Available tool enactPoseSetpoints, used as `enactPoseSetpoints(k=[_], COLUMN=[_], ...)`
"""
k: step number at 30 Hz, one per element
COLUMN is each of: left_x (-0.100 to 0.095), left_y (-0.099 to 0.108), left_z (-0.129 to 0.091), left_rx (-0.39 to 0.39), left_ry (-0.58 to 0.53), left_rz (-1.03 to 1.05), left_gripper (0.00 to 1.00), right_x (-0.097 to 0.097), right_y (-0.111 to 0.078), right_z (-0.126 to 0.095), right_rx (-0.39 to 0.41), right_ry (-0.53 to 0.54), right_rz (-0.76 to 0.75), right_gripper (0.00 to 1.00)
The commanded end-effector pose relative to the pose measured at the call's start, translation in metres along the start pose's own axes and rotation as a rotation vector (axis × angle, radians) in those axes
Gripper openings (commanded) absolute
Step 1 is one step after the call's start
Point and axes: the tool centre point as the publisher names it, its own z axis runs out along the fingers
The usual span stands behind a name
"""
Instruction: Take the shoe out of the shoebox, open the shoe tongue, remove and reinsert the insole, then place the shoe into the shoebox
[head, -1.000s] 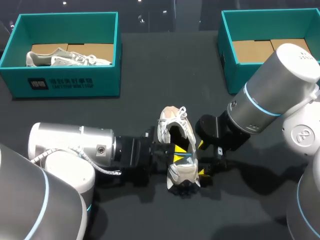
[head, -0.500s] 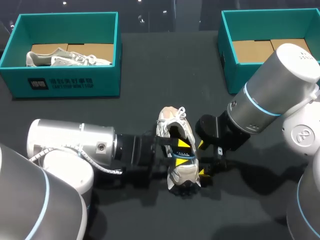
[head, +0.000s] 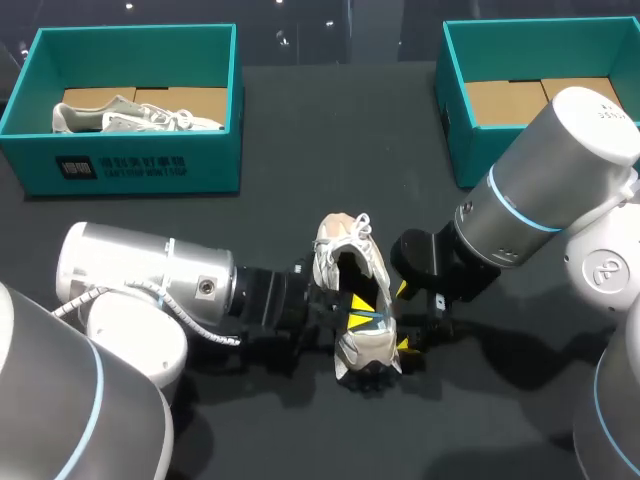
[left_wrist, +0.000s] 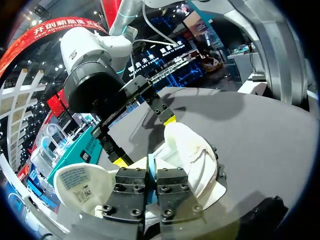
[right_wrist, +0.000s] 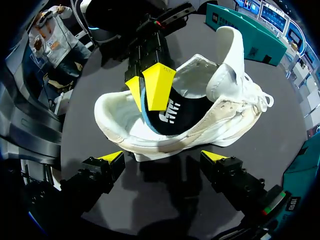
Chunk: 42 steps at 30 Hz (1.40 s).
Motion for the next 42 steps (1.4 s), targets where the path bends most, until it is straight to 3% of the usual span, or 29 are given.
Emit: enactPoseSetpoints(k=[1, 2, 3, 14, 25, 32, 35, 40, 41, 42], left_x=[-0.005, -0.006, -0.007, -0.009, -0.018, -0.023, -0.029, -0.041, -0.043, -0.044], left_y=[-0.002, -0.003, -0.004, -0.011, -0.012, -0.010, -0.009, -0.011, -0.012, -0.013], left_z=[0.000, -0.003, -0.005, -0.024, -0.055, -0.077, -0.089, -0.109, -0.113, -0.118], left_rx=[0.001, 0.006, 0.009, -0.009, -0.058, -0.088, -0.104, -0.117, -0.124, -0.123], left_ry=[0.010, 0.010, 0.009, 0.092, 0.215, 0.321, 0.374, 0.456, 0.479, 0.514], left_rz=[-0.007, -0.009, -0.009, -0.018, -0.017, -0.008, 0.005, 0.039, 0.052, 0.056], left_gripper=[0.21, 0.30, 0.32, 0.39, 0.42, 0.42, 0.42, 0.29, 0.21, 0.00], right_x=[0.000, 0.000, 0.000, 0.000, -0.003, -0.004, -0.006, -0.006, -0.006, -0.006], right_y=[0.000, 0.000, 0.000, 0.000, -0.043, -0.061, -0.066, -0.066, -0.066, -0.066], right_z=[0.001, 0.001, 0.001, 0.001, -0.036, -0.059, -0.061, -0.061, -0.061, -0.061], right_rx=[0.001, 0.001, 0.001, 0.001, 0.011, 0.028, -0.007, -0.007, -0.007, -0.007], right_ry=[-0.001, -0.001, -0.001, -0.001, 0.024, -0.011, 0.013, 0.013, 0.013, 0.013], right_rz=[0.000, 0.000, 0.000, 0.000, 0.058, 0.063, 0.062, 0.062, 0.062, 0.062], right_gripper=[1.00, 1.00, 1.00, 1.00, 1.00, 1.00, 1.00, 1.00, 1.00, 1.00])
